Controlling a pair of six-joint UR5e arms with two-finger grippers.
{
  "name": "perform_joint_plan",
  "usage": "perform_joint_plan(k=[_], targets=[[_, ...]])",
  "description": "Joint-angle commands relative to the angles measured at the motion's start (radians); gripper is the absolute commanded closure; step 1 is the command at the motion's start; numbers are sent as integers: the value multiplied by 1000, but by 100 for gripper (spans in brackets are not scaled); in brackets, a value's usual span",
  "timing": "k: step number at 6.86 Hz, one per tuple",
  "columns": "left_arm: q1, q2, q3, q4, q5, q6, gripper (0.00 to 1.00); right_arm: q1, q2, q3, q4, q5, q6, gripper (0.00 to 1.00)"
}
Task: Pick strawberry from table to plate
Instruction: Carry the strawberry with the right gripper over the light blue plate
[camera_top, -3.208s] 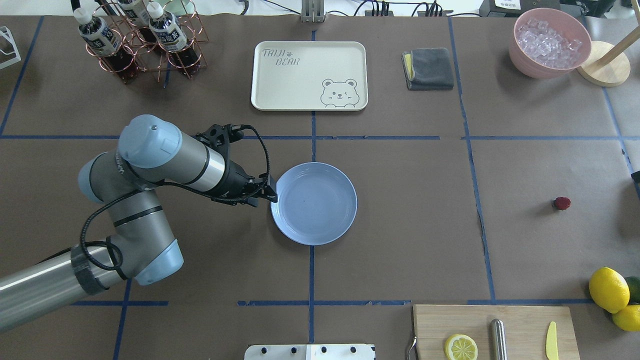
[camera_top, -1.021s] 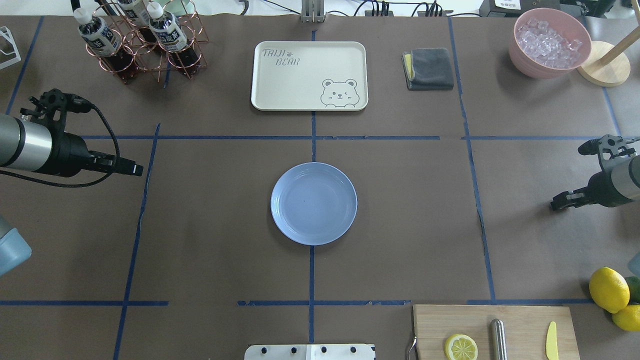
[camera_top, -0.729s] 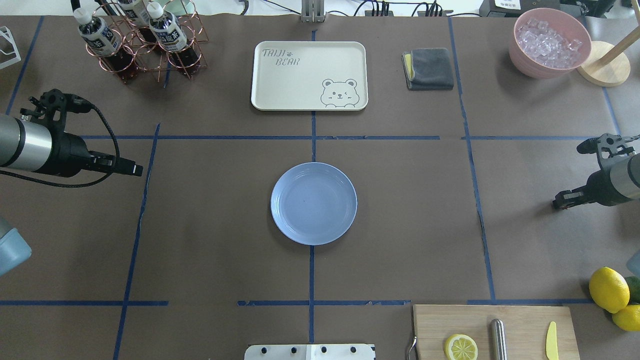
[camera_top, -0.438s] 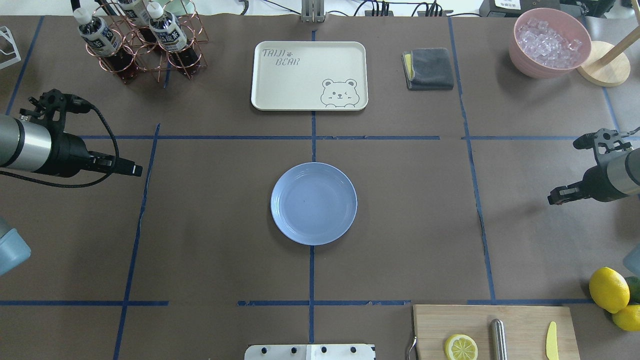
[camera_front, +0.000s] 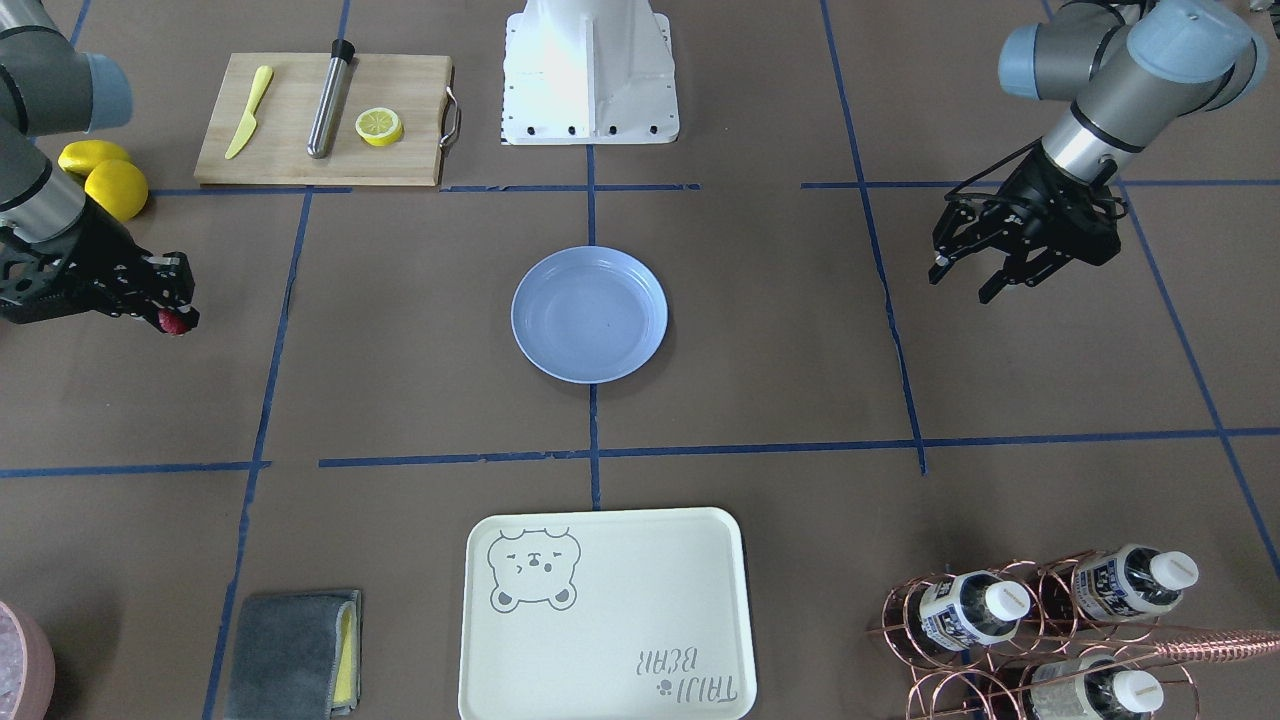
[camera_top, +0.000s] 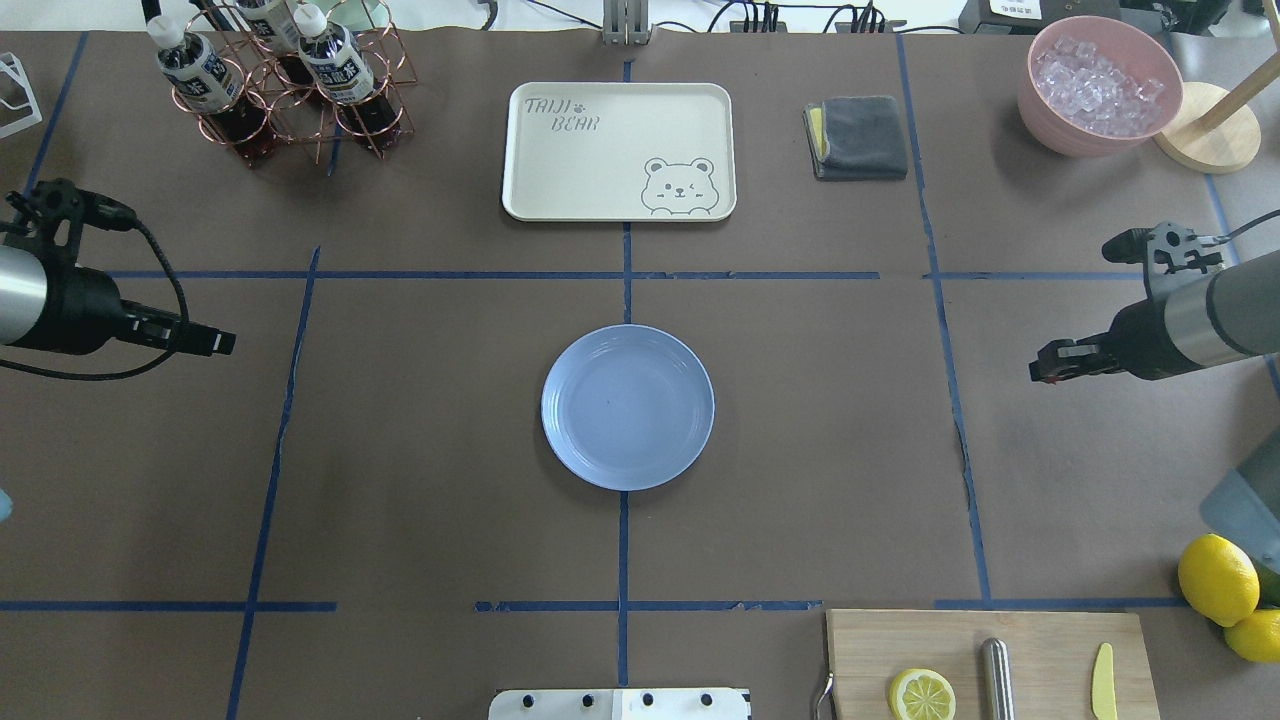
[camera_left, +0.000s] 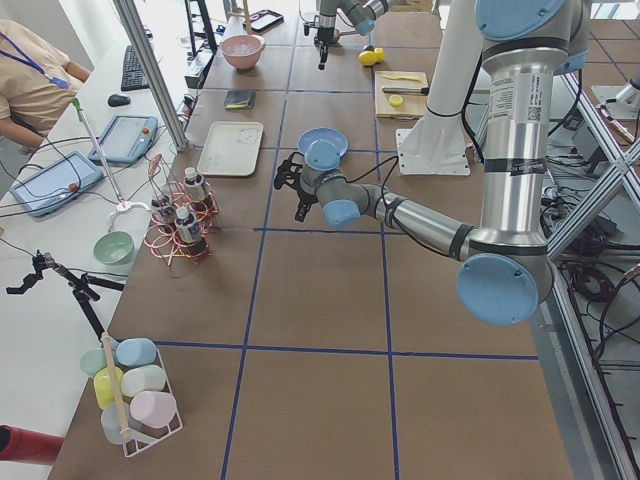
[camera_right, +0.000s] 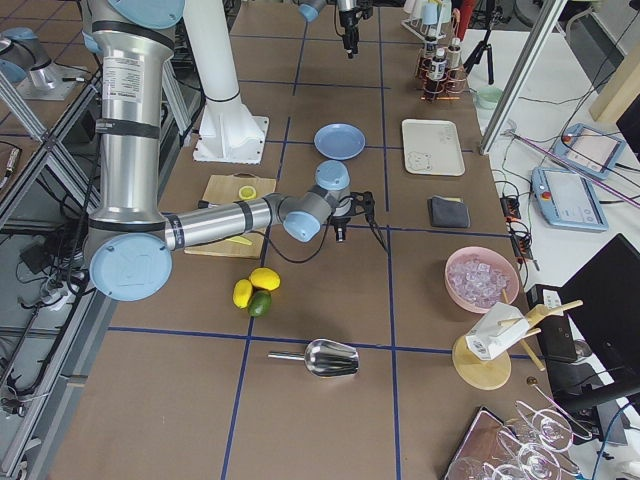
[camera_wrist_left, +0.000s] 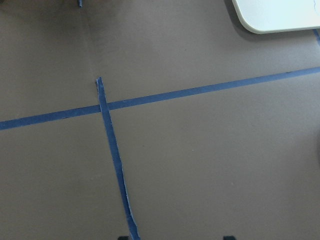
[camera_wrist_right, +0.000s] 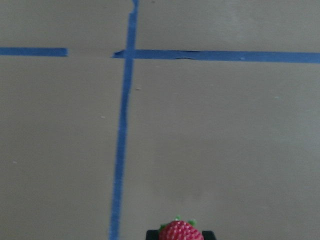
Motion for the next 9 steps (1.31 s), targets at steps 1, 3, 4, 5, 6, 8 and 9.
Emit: perform_joint_plan(k=[1,3,4,5,6,8,9], targets=[[-99,85,8,1,-6,243,30,-113,125,21,-1,-48,241,100],[-269,142,45,6,-124,472,12,-251,281,27,-101,-169,400,100],[-349,148,72,11,-131,582,0,-322,402,23,-248,-226,432,100],[-409,191,74,9,-168,614,0,-385,490,10,-336,-284,469,100],[-434,200,82,6,-174,658,0,-403,564,-29,-367,-303,559,100],[-438,202,87,6,-173,668,0,-408,714,-205,-378,-319,592,100],[-438,203,85,3,-173,668,0,-411,753,-249,-378,-344,595,100]])
